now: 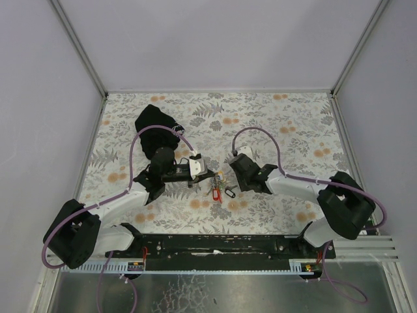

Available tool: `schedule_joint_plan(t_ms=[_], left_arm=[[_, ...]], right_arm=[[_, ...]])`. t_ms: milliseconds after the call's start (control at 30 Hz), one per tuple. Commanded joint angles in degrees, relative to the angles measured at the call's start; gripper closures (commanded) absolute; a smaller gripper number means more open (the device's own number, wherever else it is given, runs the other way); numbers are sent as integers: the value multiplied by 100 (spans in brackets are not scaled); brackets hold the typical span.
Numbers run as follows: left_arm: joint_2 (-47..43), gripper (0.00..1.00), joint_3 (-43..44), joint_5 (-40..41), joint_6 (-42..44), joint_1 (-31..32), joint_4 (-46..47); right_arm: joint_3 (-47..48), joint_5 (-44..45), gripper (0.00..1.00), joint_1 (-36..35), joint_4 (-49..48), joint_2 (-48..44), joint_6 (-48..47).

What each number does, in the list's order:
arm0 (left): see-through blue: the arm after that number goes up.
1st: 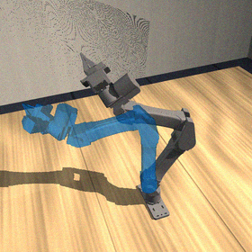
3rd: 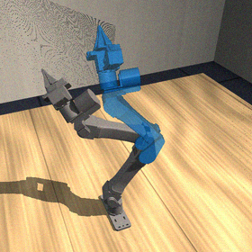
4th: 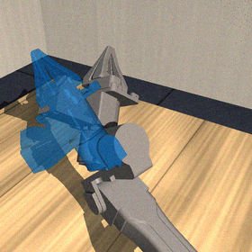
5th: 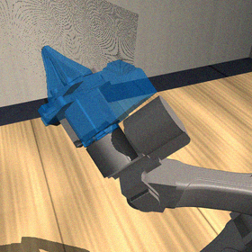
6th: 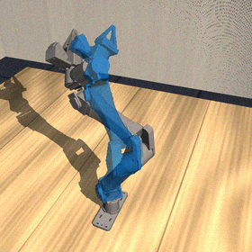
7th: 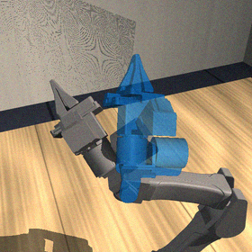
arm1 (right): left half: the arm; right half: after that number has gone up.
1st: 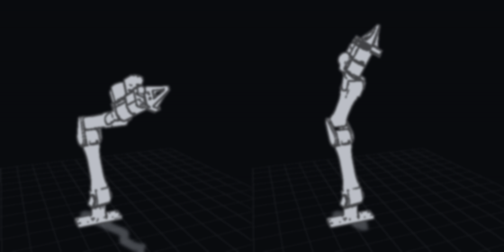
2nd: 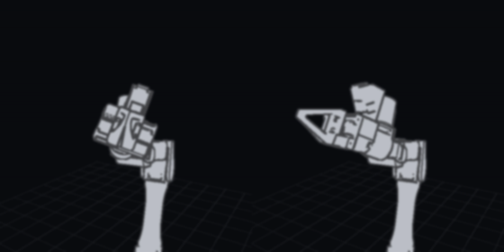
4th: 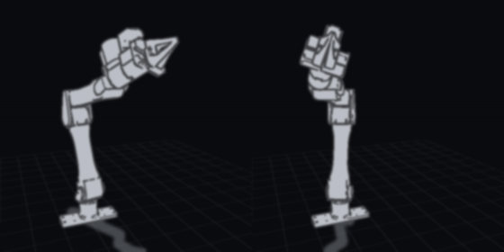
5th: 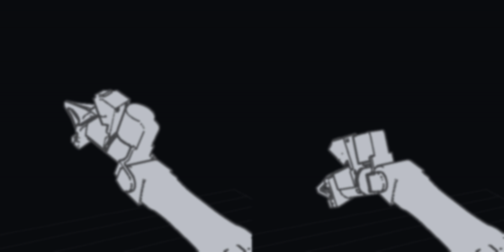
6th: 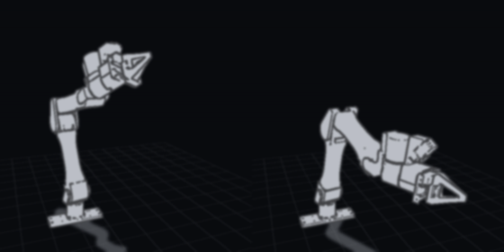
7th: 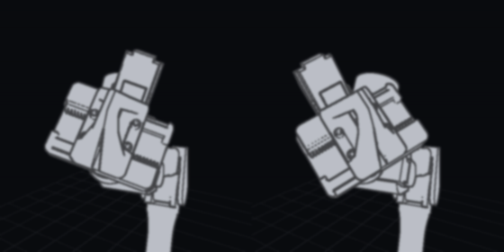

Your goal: Put the keys on the keyring

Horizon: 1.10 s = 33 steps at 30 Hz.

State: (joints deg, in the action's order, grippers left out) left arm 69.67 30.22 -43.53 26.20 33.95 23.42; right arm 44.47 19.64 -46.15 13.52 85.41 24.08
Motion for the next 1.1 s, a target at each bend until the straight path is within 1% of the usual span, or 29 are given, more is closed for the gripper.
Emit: schedule_joint_plan(t_ms=[0, 100, 300, 567, 700, 1000, 1067], left_arm=[[-155, 100, -28, 46, -55, -46, 514], [-171, 100, -32, 56, -55, -35, 514], [-167, 100, -36, 59, -70, -41, 532], [-182, 100, -43, 56, -65, -43, 535], [-186, 100, -38, 54, -74, -38, 544], [-169, 100, -36, 44, -80, -44, 557], [-178, 100, -34, 47, -88, -42, 565]], right_arm=[[415, 731, 61, -231, 229, 338, 106], [573, 1165, 62, -380, 328, 591, 172], [711, 1495, 65, -592, 439, 943, 261], [740, 1765, 68, -631, 634, 1178, 404], [739, 1744, 70, -639, 667, 1195, 440], [699, 1947, 79, -637, 928, 1013, 593], [684, 2022, 80, -638, 990, 826, 630]])
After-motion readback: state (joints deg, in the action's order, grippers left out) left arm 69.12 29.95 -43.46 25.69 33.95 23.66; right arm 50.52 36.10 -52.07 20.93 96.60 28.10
